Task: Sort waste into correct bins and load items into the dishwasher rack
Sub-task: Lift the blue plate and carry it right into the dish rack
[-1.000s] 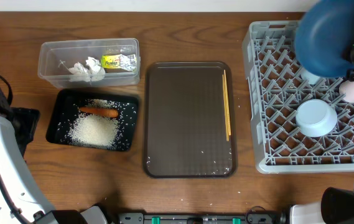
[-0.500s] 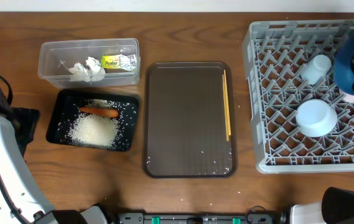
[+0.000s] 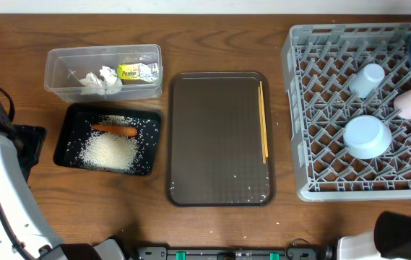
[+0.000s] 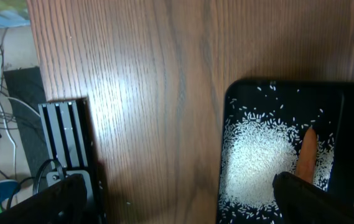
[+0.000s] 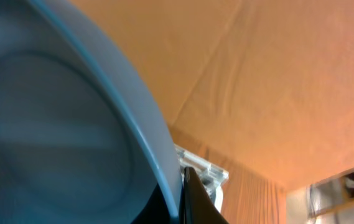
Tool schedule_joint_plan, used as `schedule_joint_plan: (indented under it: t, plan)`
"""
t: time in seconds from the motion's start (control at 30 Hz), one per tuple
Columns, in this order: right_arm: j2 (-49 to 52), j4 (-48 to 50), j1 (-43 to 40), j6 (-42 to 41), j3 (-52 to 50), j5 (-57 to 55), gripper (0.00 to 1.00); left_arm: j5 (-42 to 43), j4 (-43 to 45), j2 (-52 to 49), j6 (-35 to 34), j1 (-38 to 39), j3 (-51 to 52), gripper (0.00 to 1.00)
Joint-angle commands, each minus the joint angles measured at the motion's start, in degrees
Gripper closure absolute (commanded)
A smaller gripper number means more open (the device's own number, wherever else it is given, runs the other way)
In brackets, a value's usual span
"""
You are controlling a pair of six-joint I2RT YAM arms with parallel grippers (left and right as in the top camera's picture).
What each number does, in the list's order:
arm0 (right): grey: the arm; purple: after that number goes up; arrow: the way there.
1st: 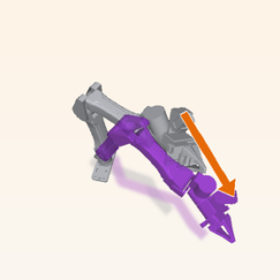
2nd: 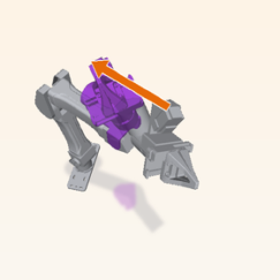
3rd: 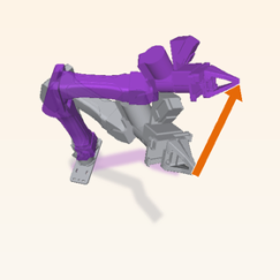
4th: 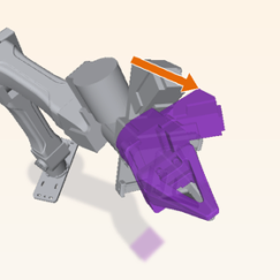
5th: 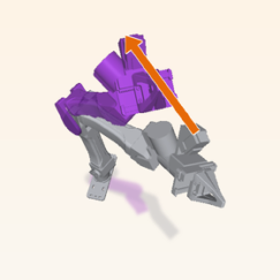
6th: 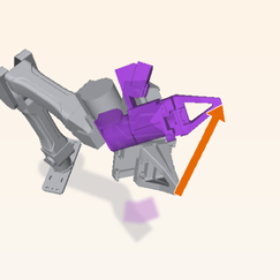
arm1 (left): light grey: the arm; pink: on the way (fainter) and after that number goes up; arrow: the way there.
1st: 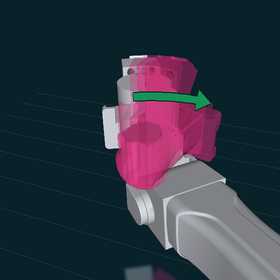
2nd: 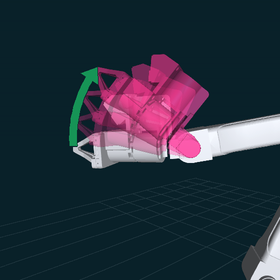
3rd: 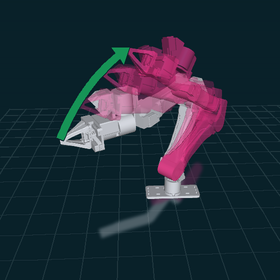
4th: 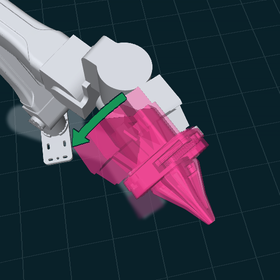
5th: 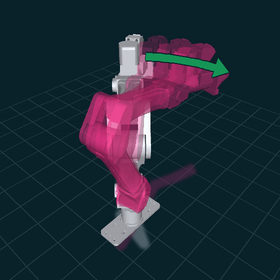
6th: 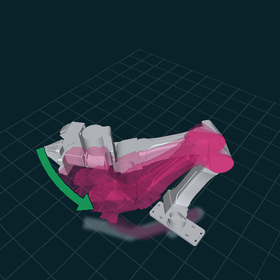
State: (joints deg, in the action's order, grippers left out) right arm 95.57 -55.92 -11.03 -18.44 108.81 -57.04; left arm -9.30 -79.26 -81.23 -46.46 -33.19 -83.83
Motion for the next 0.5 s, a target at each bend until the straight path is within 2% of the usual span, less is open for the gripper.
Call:
schedule_joint_plan:
  t: [0.0, 0.17, 0.33, 0.4, 0.47]
  plan:
    - [5.1, 6.4, -1.1, 14.0, 0.2, -9.2, 0.99, -0.3, -0.2, -0.2, 0.4, -0.2, 0.0, 0.02]
    - [12.8, 25.1, -2.1, 33.1, 0.2, -17.0, 0.99, -0.3, -0.2, -0.2, 0.4, -0.2, 0.0, 0.02]
    - [20.3, 51.7, -4.4, 56.2, 0.2, -23.3, 0.99, -0.3, -0.2, -0.2, 0.4, -0.2, 0.0, 0.02]
    - [22.3, 57.0, -5.5, 61.4, 0.2, -23.5, 0.99, -0.3, -0.2, -0.2, 0.4, -0.2, 0.0, 0.02]
    - [23.9, 57.9, -6.8, 62.2, 0.2, -23.5, 0.99, -0.3, -0.2, -0.2, 0.4, -0.2, 0.0, 0.02]
